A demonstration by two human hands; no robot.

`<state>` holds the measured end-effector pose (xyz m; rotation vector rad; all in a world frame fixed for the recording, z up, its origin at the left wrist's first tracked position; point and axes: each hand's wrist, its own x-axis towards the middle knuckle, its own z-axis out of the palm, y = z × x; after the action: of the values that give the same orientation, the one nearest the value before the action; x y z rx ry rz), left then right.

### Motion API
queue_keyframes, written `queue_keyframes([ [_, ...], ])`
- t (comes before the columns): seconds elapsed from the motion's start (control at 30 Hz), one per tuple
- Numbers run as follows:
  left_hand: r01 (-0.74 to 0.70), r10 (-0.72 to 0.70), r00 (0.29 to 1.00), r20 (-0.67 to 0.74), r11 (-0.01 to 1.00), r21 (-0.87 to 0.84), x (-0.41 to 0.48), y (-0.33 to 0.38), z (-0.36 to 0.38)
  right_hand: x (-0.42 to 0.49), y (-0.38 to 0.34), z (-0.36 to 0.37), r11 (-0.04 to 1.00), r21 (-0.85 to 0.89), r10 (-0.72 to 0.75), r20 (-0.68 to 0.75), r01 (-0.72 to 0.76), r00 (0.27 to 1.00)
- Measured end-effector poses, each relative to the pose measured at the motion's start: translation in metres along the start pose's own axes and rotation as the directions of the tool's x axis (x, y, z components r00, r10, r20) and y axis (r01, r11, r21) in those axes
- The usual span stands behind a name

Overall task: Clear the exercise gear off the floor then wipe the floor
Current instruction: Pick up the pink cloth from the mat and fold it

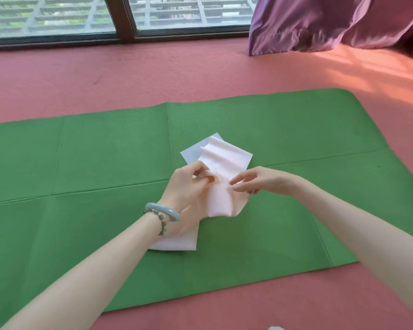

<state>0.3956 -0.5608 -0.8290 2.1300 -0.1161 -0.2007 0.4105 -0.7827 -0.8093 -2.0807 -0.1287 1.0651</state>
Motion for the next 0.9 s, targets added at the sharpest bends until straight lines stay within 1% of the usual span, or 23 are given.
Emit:
queue_keyframes([
  [0.07,-0.023,0.021,0.996,-0.084,1.000,-0.016,0.006,0.007,-0.017,-0.008,-0.019,-0.010,0.996,0.028,-0.083,-0.038,0.084,0.996],
  [0.1,-0.022,0.020,0.994,-0.108,1.000,-0.019,0.009,0.010,-0.026,-0.012,-0.027,-0.014,0.992,0.040,-0.120,-0.078,0.123,0.990],
  [0.17,-0.010,0.005,0.991,-0.132,0.999,-0.040,0.014,0.012,-0.045,-0.018,-0.041,-0.020,0.976,0.057,-0.192,-0.212,0.208,0.958],
  [0.23,0.022,-0.037,0.988,-0.149,0.995,-0.101,0.014,0.015,-0.064,-0.024,-0.050,-0.026,0.955,0.047,-0.255,-0.382,0.294,0.888],
  [0.27,0.045,-0.066,0.986,-0.152,0.989,-0.141,0.014,0.014,-0.073,-0.027,-0.053,-0.029,0.942,0.021,-0.284,-0.478,0.334,0.831],
  [0.3,0.068,-0.095,0.984,-0.153,0.982,-0.175,0.014,0.011,-0.082,-0.030,-0.055,-0.032,0.931,-0.012,-0.304,-0.581,0.366,0.755],
  [0.37,0.110,-0.153,0.974,-0.165,0.964,-0.242,0.012,0.002,-0.100,-0.034,-0.053,-0.039,0.915,-0.070,-0.302,-0.771,0.397,0.560],
  [0.4,0.134,-0.192,0.965,-0.176,0.946,-0.296,0.011,-0.003,-0.109,-0.036,-0.051,-0.044,0.917,-0.087,-0.275,-0.845,0.389,0.458],
  [0.43,0.156,-0.237,0.954,-0.185,0.916,-0.369,0.010,-0.006,-0.118,-0.037,-0.047,-0.050,0.929,-0.083,-0.225,-0.901,0.361,0.372],
  [0.47,0.168,-0.277,0.941,-0.194,0.881,-0.443,0.009,-0.008,-0.127,-0.039,-0.045,-0.056,0.945,-0.051,-0.156,-0.938,0.323,0.311],
  [0.5,0.172,-0.307,0.931,-0.197,0.846,-0.505,0.008,-0.010,-0.136,-0.041,-0.042,-0.061,0.957,0.009,-0.074,-0.959,0.289,0.275],
  [0.53,0.169,-0.321,0.927,-0.194,0.820,-0.547,0.007,-0.012,-0.143,-0.042,-0.039,-0.067,0.954,0.091,0.012,-0.963,0.284,0.269],
  [0.57,0.166,-0.321,0.928,-0.188,0.809,-0.564,0.006,-0.012,-0.148,-0.044,-0.038,-0.070,0.932,0.185,0.092,-0.953,0.312,0.290],
  [0.63,0.148,-0.300,0.932,-0.201,0.824,-0.547,0.003,-0.012,-0.154,-0.048,-0.038,-0.070,0.845,0.363,0.203,-0.897,0.392,0.392],
  [0.7,0.115,-0.290,0.921,-0.262,0.842,-0.527,0.002,-0.010,-0.155,-0.051,-0.043,-0.066,0.744,0.496,0.254,-0.830,0.448,0.497],
  [0.73,0.100,-0.301,0.902,-0.310,0.842,-0.529,0.002,-0.008,-0.155,-0.053,-0.045,-0.064,0.708,0.533,0.266,-0.809,0.464,0.524],
  [0.77,0.089,-0.326,0.875,-0.358,0.835,-0.543,0.002,-0.006,-0.157,-0.054,-0.047,-0.065,0.681,0.557,0.277,-0.797,0.476,0.536],
  [0.83,0.067,-0.405,0.806,-0.432,0.788,-0.613,0.001,-0.007,-0.164,-0.057,-0.051,-0.069,0.608,0.599,0.301,-0.781,0.521,0.548],
  [0.9,0.053,-0.489,0.725,-0.485,0.742,-0.668,-0.002,-0.011,-0.175,-0.064,-0.054,-0.079,0.509,0.635,0.325,-0.767,0.582,0.553],
])
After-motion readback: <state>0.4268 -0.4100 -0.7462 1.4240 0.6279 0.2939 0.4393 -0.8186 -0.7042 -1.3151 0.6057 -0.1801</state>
